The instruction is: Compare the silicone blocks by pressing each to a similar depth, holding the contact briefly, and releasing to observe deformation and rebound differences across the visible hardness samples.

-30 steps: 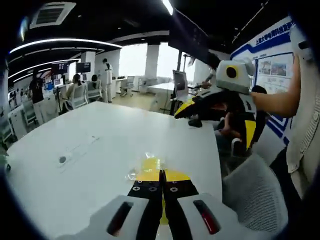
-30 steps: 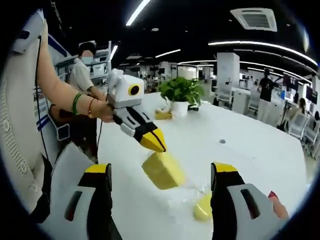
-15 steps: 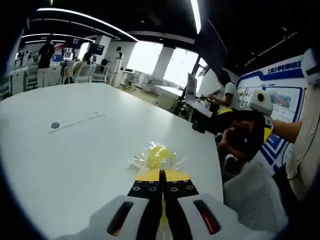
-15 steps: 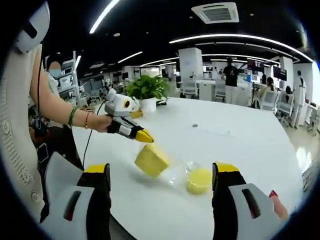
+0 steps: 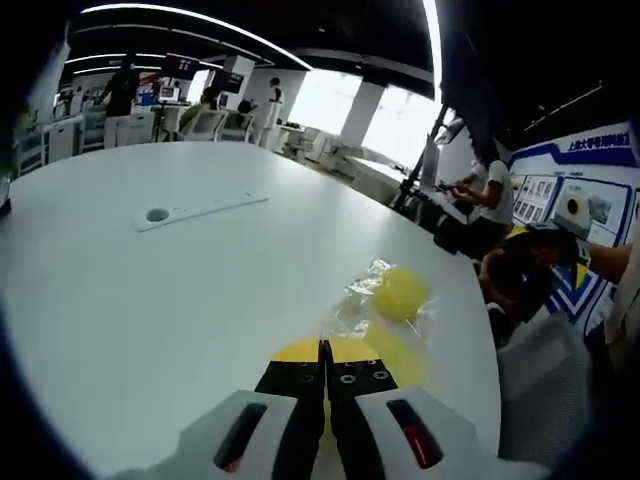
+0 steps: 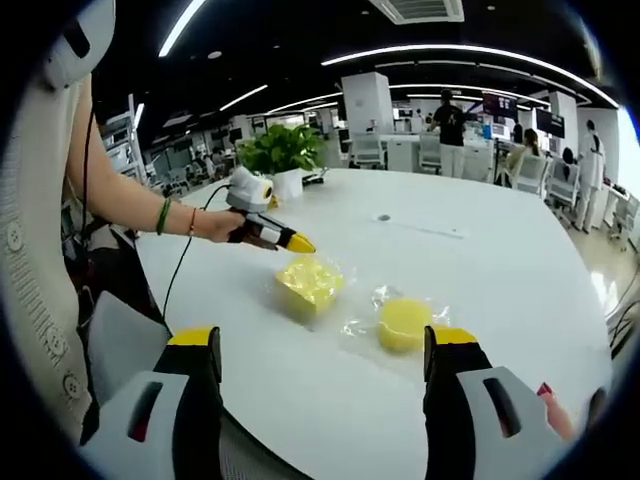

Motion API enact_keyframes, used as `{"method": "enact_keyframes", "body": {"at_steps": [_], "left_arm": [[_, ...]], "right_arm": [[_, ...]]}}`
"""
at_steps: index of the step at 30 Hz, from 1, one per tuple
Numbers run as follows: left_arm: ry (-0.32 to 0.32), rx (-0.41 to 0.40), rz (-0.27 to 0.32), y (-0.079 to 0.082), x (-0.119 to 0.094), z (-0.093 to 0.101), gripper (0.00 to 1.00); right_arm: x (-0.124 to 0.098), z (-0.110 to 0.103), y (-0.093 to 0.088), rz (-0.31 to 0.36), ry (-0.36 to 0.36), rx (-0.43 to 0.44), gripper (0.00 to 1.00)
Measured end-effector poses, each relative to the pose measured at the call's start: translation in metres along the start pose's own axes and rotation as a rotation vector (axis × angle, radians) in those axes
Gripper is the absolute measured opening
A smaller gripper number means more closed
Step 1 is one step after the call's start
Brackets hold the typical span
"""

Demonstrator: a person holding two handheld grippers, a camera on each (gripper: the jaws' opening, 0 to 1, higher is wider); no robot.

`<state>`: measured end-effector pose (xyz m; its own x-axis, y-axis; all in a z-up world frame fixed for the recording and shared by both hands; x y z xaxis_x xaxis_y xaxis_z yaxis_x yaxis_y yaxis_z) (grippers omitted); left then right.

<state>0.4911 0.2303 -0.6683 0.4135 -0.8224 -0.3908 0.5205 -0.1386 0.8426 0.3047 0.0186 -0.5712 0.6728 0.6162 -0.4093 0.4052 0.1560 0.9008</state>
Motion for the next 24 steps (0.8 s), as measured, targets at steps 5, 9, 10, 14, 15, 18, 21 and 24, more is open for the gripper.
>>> {"method": "enact_keyframes", "body": {"at_steps": [5, 9, 10, 14, 15, 18, 21, 24], "left_arm": [[0.008, -0.004, -0.023, -0.011, -0.005, -0.01, 0.0], [0.026, -0.002, -0.048, -0.019, -0.012, -0.021, 0.0], [0.03, 0.0, -0.053, -0.021, -0.013, -0.023, 0.0], [0.047, -0.009, -0.053, -0.023, -0.02, -0.031, 0.0], [0.052, -0.008, -0.053, -0.023, -0.021, -0.033, 0.0], [0.053, -0.008, -0.056, -0.024, -0.022, -0.034, 0.0], [0.046, -0.015, -0.056, -0.026, -0.021, -0.035, 0.0], [0.04, -0.019, -0.058, -0.029, -0.02, -0.035, 0.0]], "right_arm": [[0.0, 0.001, 0.002, 0.003, -0.002, -0.002, 0.77], [0.002, 0.002, 0.003, -0.003, 0.003, -0.008, 0.76], [0.003, 0.002, 0.004, -0.002, 0.004, -0.008, 0.76], [0.005, 0.001, 0.003, -0.004, 0.013, -0.007, 0.75], [0.006, 0.0, 0.003, -0.006, 0.014, -0.006, 0.75], [0.007, -0.001, 0.002, -0.009, 0.019, -0.006, 0.75], [0.009, -0.001, 0.002, -0.01, 0.023, -0.004, 0.75], [0.011, -0.002, 0.001, -0.014, 0.028, -0.005, 0.74]]}}
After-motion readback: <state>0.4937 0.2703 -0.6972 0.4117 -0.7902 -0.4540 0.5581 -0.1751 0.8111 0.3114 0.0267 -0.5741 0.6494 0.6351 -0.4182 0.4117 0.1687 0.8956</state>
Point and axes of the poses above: the point that each gripper's makers call its tool centre point, and the gripper's own axes: x roughly forward along the fingers, z roughly to its right, y roughly out of its top, the point moved 3 cm from there along -x, roughly backward along the fingers, and after that the axes turned 5 degrees about z, right-handed, at the moved point
